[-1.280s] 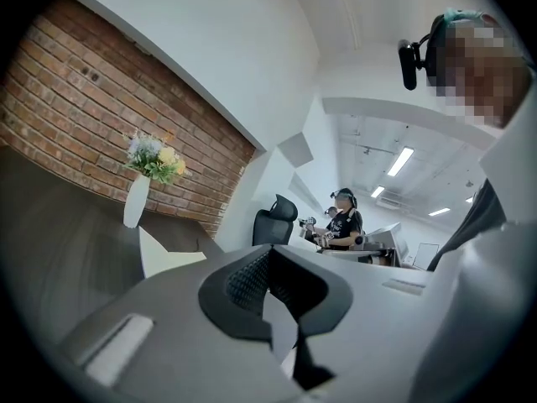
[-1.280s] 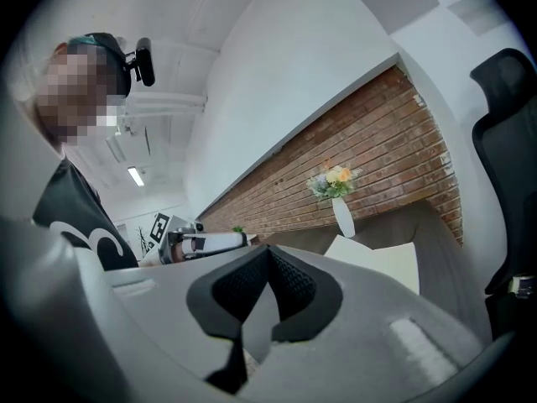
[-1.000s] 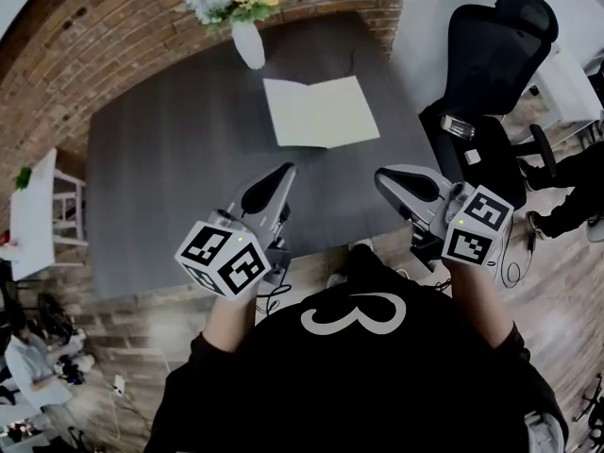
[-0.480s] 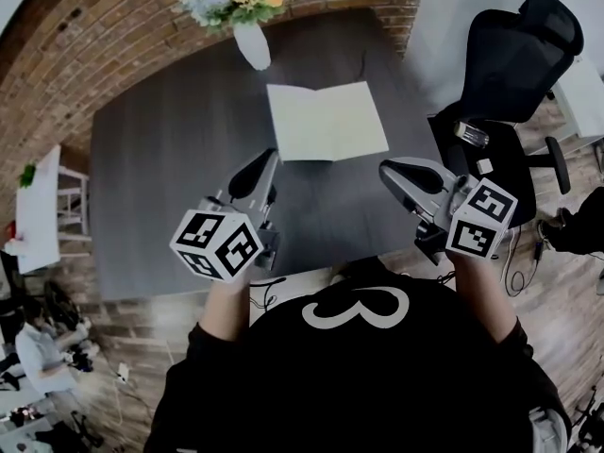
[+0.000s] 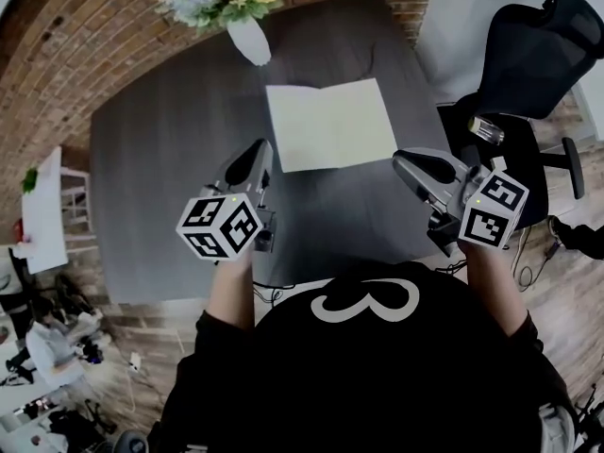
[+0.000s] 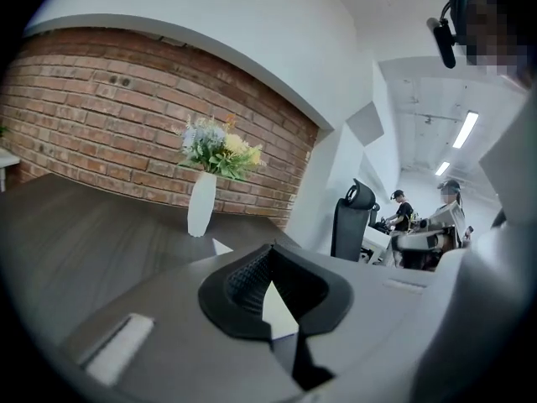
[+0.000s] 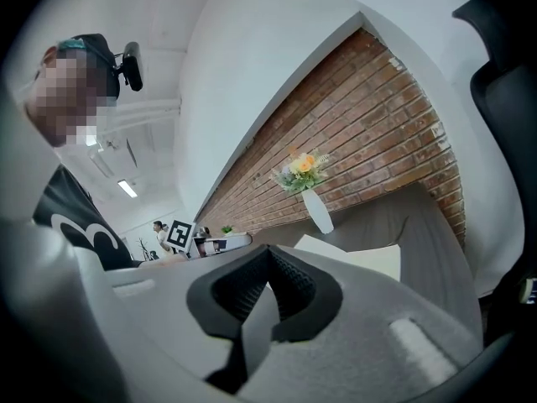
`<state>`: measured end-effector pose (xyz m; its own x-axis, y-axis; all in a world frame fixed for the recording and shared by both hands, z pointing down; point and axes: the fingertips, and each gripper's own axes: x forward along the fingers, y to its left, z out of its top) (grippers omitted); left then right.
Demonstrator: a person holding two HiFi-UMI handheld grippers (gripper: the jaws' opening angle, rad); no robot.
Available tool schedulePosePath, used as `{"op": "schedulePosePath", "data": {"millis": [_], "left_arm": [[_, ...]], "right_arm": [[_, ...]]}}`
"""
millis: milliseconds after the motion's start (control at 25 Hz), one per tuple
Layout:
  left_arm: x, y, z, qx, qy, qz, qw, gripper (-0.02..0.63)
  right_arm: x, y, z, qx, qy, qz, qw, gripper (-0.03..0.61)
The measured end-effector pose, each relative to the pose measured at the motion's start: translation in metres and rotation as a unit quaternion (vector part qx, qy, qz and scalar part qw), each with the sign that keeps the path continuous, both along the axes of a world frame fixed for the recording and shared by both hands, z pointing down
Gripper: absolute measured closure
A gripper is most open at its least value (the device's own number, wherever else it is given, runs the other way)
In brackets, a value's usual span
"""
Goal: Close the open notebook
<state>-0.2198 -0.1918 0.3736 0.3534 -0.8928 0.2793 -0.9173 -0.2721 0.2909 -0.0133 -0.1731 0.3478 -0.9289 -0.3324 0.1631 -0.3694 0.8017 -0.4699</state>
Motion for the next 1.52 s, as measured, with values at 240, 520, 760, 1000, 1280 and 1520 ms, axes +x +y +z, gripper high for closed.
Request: {"op": "schedulePosePath", "data": {"millis": [240,520,760,1000,1280,1520], "left_arm": [[-0.014,-0.016,0.041,-0.031,0.000,-0.011,0.9995,0.600],[-0.031,-0.029,0.084,-0.063,-0.005,-0.033,0.9975,0.600],[-0.032,-0.033,0.112,-0.080,-0.007,-0.024,0.9965,0.600],[-0.030,-0.037,0.124,-0.091,-0.005,-0.018,0.9956,0.600],[-0.023,-0.039,0.122,-0.090,0.007,-0.011,0.9958,0.600],[-0.013,-0.044,0.108,-0.076,0.012,0.001,0.9970,0.600]], "right_arm": [[0.004,-0.015,0.013,-0.012,0.011,0.000,1.000,0.577],[0.011,-0.028,0.033,-0.036,0.023,0.006,0.999,0.577],[0.016,-0.040,0.051,-0.049,0.033,0.009,0.998,0.577],[0.015,-0.045,0.060,-0.060,0.037,0.006,0.997,0.577],[0.018,-0.049,0.066,-0.069,0.040,0.006,0.997,0.577],[0.019,-0.047,0.065,-0.071,0.039,0.005,0.997,0.577]]}}
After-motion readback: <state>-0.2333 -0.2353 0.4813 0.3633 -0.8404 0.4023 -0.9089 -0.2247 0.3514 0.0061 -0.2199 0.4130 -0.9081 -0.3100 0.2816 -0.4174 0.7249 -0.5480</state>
